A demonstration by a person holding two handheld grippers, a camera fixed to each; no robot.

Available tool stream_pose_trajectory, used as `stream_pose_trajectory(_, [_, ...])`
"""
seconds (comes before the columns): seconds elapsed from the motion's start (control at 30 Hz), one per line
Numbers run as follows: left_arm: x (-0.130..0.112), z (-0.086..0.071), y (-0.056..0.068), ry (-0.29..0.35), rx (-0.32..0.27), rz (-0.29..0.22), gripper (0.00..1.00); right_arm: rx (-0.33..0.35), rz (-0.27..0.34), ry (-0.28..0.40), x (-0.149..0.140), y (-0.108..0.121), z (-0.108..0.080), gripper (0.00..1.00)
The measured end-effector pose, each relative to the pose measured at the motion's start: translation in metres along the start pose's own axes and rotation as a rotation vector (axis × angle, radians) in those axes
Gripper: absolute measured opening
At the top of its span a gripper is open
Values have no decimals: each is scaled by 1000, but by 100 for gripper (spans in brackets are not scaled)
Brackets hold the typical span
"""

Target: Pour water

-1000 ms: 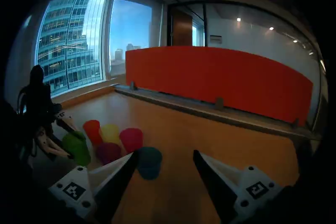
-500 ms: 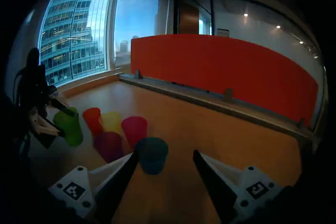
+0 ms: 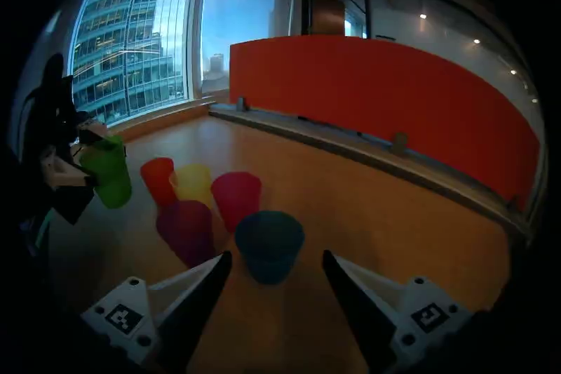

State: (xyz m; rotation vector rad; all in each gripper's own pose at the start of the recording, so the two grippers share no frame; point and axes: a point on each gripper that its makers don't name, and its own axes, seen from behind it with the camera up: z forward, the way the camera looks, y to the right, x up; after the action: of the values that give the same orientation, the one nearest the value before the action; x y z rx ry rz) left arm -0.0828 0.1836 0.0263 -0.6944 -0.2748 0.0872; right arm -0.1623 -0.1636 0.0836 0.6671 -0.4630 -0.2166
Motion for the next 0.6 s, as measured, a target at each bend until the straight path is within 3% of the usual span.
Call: stream_pose_trajectory(0.6, [7, -13, -13, 29, 39, -5, 86, 22, -20, -68, -13, -10, 40, 100])
